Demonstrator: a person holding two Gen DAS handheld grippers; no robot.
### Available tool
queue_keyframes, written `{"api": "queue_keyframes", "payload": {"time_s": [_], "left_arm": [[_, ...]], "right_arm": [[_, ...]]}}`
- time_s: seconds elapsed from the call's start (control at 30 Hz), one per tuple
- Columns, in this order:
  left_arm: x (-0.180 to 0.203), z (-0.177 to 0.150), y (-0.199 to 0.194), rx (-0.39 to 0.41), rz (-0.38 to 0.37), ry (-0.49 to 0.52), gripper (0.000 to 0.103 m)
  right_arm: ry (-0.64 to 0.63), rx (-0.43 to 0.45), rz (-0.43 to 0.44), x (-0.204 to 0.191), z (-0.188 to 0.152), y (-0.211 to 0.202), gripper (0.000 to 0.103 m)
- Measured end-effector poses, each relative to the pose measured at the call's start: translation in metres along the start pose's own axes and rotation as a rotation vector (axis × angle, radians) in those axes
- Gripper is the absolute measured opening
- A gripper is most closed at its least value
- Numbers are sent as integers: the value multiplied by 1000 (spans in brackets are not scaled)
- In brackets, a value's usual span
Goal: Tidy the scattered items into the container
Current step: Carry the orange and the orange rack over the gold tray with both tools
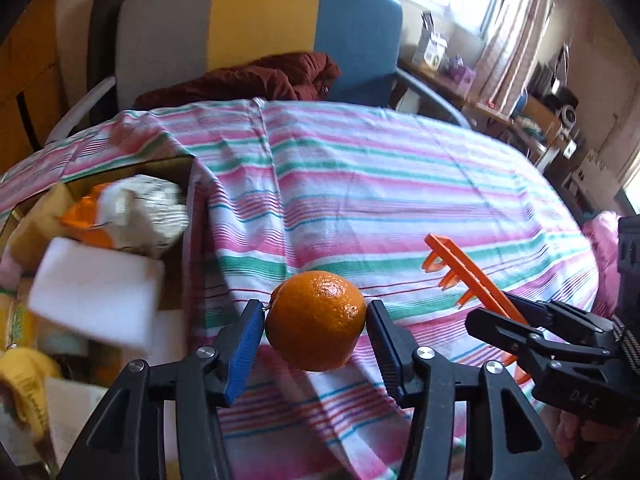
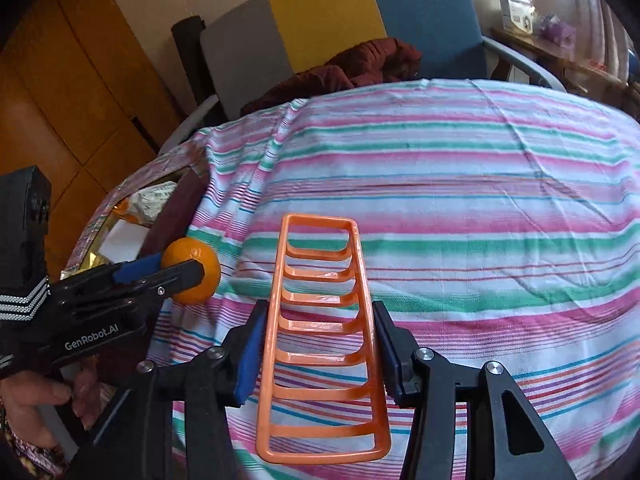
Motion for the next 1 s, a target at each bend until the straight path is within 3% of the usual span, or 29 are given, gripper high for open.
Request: {"api": "queue_keyframes", "payload": {"time_s": [0.2, 0.37, 0.57, 0.8, 1.0], "left_arm": [[-39, -4, -54, 94, -26, -80, 53], [-98, -9, -89, 146, 15, -180, 53], [-178, -6, -104, 145, 90, -316, 54], [-243, -1, -88, 41, 148, -414, 56], [-265, -9, -123, 173, 116, -503, 62]], "right_arm": [[-76, 27, 71, -53, 15, -14, 50], [-192, 23, 132, -123, 27, -8, 50], [-306, -20, 195, -197, 38, 15, 50], [-432, -74, 191, -260, 53, 50, 50], [-525, -159, 154, -293, 63, 90, 50]]}}
Point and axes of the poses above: each gripper's, at about its wrist camera, not at the fingertips, and y roughly the way its jaws point, x to its right, z to its top, the point moved 4 cm from there along y, roughly the way its jaws point, and after that the axes turned 14 degrees about -x, right-handed, at the moved point
